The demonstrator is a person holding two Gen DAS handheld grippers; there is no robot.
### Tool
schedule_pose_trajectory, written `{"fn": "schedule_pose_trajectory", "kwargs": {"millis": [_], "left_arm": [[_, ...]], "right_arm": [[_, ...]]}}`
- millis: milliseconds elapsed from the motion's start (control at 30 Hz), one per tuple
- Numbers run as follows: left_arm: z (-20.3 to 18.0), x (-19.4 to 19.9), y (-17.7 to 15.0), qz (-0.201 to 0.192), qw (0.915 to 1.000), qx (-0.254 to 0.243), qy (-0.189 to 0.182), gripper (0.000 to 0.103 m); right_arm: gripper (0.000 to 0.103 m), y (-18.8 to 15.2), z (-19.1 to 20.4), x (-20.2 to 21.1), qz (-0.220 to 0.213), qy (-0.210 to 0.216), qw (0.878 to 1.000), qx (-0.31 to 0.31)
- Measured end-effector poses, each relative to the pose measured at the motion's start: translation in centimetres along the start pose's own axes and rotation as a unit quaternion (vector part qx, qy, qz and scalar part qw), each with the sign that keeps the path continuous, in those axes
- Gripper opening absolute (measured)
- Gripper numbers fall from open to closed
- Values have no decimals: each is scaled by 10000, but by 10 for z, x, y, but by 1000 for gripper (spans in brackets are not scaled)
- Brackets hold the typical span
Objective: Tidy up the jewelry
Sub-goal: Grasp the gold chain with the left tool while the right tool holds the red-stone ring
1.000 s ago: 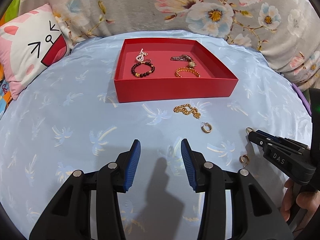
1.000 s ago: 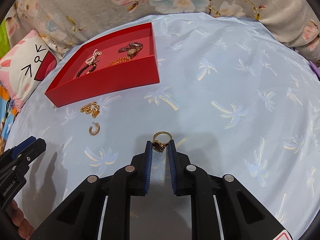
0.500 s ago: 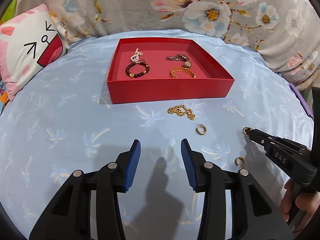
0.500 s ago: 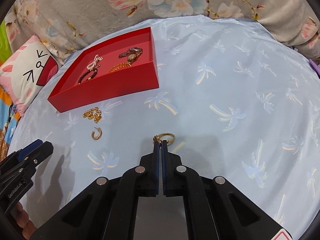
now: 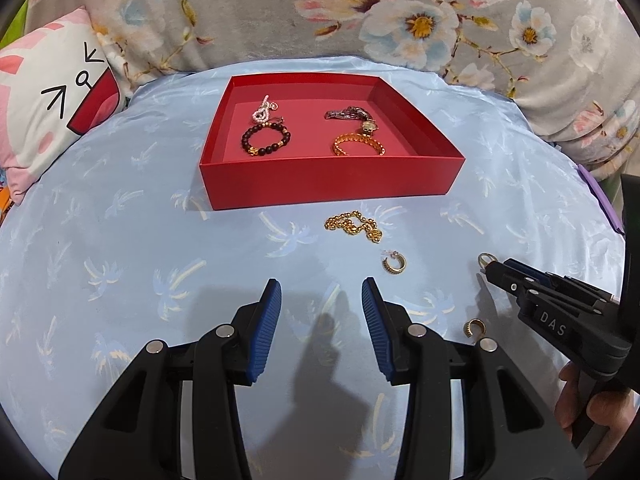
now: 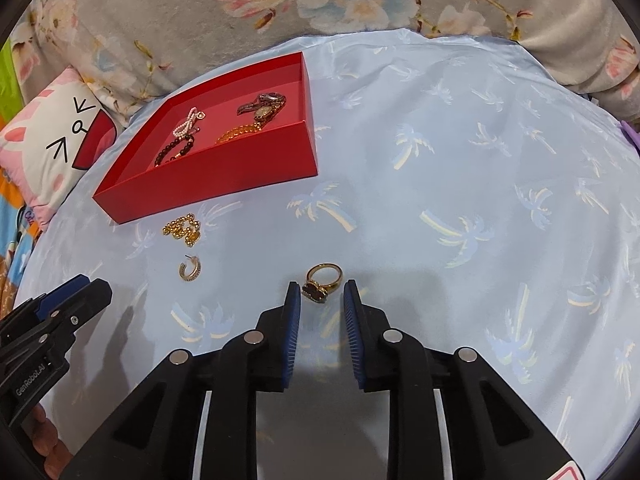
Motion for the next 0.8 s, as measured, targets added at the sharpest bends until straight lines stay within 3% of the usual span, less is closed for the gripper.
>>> {"fn": "schedule_pose_trajectory", "kwargs": {"millis": [233,500,667,800], "left_arm": [[2,-4,2,1,10000,-7,15,40],[2,-16,14,68,9999,63,-87,40],[-10,-37,30,197,9994,60,-278,40],[-23,-55,41,208,9995,-9,-223,40]], "right_arm": [[18,5,1,-9,1,-156,9999,31],[17,6,-1,0,-109,-37,9999,-59],[17,8,3,8,-165,94,9998,-40],[17,8,5,10,-180,171,9997,-36]]}}
Point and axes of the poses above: each gripper's, at about its wrist camera, not at the fingertips, and x roughly against the way its jaws point, z to its left, y to its top, the point moved 4 cm from there along -x, roughly the way its jaws point, and after that the axes turned 14 degrees about y, right-handed, at the moved point
